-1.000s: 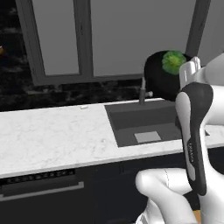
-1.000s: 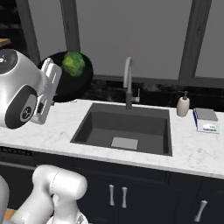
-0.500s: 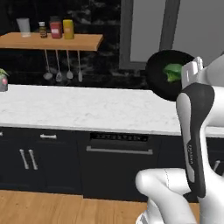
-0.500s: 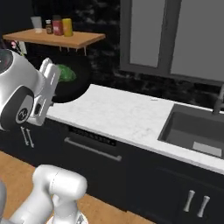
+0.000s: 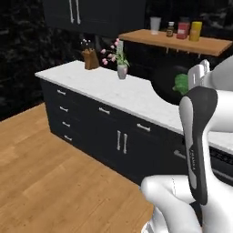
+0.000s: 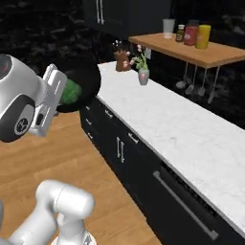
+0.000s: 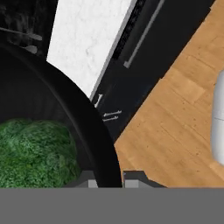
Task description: Pick the broccoli from the sink and place it in the bowl. Then pick the bowl and place it in the microwave. Then close the microwave door and press the start button.
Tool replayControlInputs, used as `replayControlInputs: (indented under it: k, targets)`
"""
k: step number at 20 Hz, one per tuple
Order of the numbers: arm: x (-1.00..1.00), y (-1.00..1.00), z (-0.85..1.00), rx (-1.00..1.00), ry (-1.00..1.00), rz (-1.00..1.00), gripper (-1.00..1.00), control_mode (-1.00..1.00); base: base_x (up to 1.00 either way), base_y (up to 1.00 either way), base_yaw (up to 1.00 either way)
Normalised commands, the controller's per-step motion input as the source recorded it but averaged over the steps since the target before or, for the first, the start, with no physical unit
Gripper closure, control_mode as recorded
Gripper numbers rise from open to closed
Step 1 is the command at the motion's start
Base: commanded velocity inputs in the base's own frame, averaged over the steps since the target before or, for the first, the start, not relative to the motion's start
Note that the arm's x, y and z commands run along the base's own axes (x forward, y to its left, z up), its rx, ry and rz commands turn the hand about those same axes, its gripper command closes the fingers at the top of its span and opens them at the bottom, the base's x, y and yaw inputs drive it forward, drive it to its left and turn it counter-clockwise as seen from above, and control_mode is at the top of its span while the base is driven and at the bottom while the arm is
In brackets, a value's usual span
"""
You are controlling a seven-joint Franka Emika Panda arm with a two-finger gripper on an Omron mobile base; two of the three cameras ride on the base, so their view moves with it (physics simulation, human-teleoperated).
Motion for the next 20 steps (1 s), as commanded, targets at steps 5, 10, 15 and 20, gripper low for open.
replayControlInputs:
  k: [5,10,15,20]
  targets:
    - [0.0,0.0,0.0,0.0,0.0,0.0,1.0,1.0,0.0,0.13,1.0]
    - [0.0,0.0,0.0,0.0,0.0,0.0,1.0,1.0,0.0,0.0,1.0]
    - [0.0,0.0,0.0,0.0,0.0,0.0,1.0,1.0,0.0,0.0,1.0]
    - [0.0,0.0,0.0,0.0,0.0,0.0,1.0,1.0,0.0,0.0,1.0]
